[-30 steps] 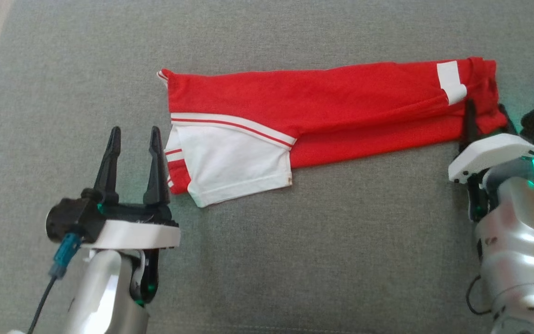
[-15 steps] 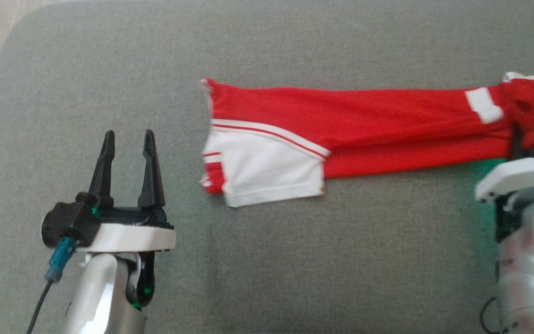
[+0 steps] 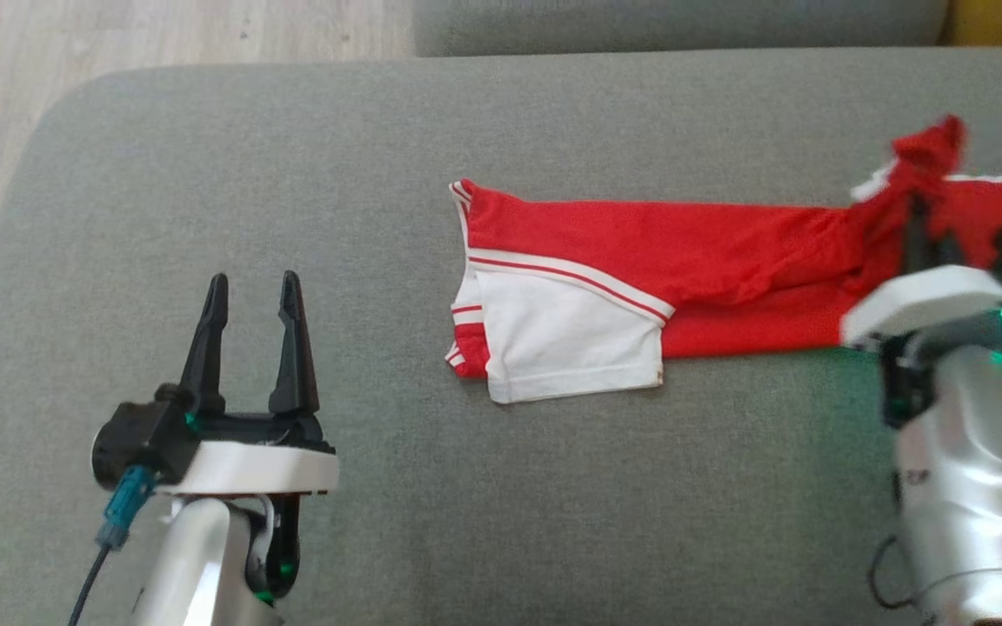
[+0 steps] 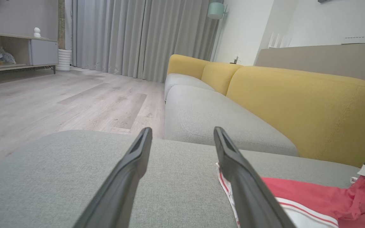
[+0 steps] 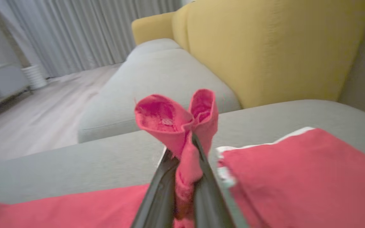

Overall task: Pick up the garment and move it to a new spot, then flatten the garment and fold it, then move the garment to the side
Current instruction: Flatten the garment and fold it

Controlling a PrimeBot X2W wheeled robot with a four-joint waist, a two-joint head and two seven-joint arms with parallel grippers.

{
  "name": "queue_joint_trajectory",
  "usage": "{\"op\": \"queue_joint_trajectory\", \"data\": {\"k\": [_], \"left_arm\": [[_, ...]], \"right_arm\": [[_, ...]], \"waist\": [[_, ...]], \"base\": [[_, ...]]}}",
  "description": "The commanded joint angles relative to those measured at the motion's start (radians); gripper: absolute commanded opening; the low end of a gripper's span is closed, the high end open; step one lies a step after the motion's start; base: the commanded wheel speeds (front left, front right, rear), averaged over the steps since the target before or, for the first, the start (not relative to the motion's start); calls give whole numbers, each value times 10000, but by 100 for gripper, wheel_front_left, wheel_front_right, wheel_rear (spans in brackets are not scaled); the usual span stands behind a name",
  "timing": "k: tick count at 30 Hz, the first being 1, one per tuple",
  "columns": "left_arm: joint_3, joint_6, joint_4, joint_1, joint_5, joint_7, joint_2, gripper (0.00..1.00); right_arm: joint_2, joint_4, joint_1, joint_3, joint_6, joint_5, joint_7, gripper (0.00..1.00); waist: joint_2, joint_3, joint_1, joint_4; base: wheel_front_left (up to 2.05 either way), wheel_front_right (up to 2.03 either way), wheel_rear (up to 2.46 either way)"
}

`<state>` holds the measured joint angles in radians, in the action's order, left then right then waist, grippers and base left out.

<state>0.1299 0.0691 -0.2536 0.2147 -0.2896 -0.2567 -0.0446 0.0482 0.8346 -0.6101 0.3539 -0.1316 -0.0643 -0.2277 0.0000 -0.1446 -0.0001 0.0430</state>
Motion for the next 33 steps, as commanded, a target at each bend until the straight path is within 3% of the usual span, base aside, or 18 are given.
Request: {"op": "queue_joint_trajectory", "data": {"k": [1,7,11,22,32,33], "left_arm": [[-223,-62,283,50,-40,-51,-57,100],[-109,-66,224,-9,-49,-51,-57,100],[0,-76,204,-23,-60,-51,-57,100],[294,-149,151,-19,-237,-51,-57,100],[731,-241,132,197,-468,-51,-57,100],[748,-250,129,219,-482,-51,-57,100]], "right_arm": [[23,-204,-574,-1310,9,919,-69,0],[22,-827,-231,-4915,9,3675,91,0],[21,-1135,-12,-5928,9,4298,166,0],[21,-1007,229,-7962,9,5198,390,0],[21,-147,30,-9130,9,5367,455,0],[20,-179,31,-9314,9,5470,429,40]], "waist": [[0,143,1,139],[0,397,1,535],[0,478,1,789],[0,519,1,1649],[0,97,1,2182],[0,58,1,2199]], "base": [[0,0,0],[0,0,0],[0,0,0],[0,0,0],[0,0,0],[0,0,0]]}}
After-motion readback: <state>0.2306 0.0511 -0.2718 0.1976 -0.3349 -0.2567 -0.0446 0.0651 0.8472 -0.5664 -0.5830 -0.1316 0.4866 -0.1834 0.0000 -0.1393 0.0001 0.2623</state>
